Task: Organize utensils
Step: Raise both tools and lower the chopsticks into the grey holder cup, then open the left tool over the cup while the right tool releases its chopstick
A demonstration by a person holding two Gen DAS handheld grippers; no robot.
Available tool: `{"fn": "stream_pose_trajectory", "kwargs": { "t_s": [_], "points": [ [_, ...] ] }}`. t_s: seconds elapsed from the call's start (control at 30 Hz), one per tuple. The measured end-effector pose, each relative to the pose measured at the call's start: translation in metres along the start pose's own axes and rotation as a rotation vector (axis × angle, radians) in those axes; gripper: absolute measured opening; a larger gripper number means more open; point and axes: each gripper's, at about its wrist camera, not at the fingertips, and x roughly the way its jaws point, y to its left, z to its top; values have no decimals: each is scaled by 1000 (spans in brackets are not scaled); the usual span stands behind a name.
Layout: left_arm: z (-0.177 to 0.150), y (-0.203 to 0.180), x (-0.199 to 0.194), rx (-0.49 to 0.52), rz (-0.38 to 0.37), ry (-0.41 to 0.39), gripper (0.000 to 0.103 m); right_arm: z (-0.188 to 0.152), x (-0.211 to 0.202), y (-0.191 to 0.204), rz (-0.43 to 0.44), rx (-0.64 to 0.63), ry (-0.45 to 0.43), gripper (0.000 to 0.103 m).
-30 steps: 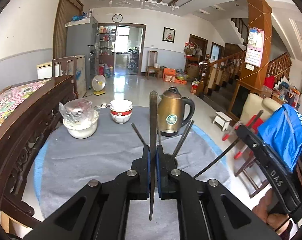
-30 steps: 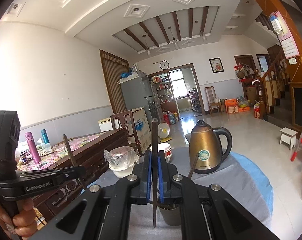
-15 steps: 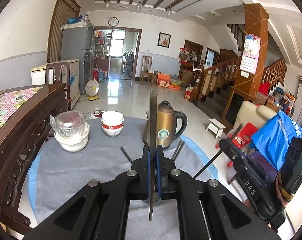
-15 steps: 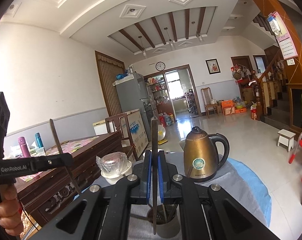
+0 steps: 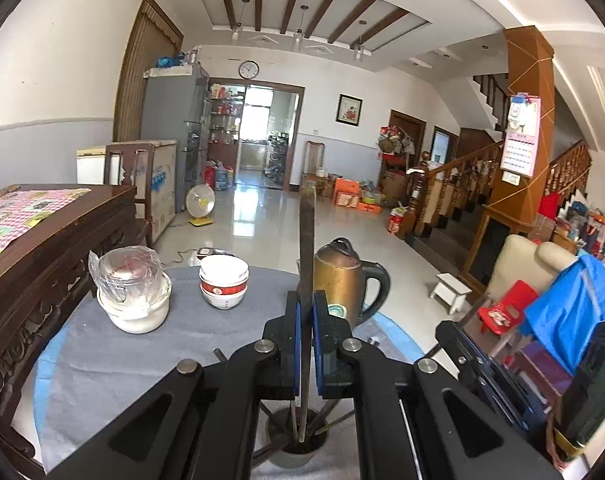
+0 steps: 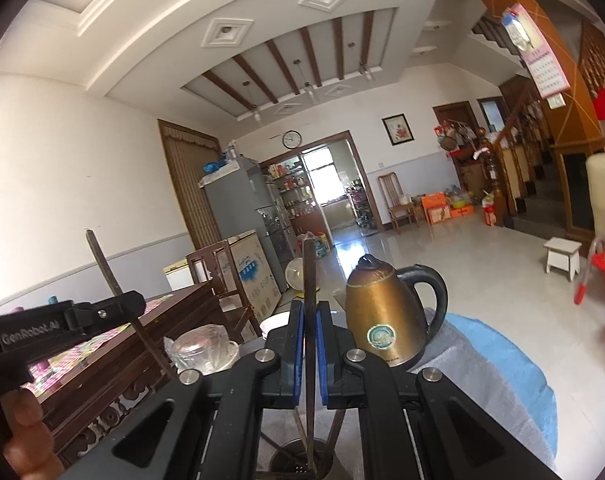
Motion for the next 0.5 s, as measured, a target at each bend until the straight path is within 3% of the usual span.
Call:
{"fn": "stream_pose_trajectory", "kwargs": {
  "t_s": [0.5],
  "points": [
    [-39,4,56,-25,82,72,5,-27,18,-6,-2,-7,75,7]
  ]
}}
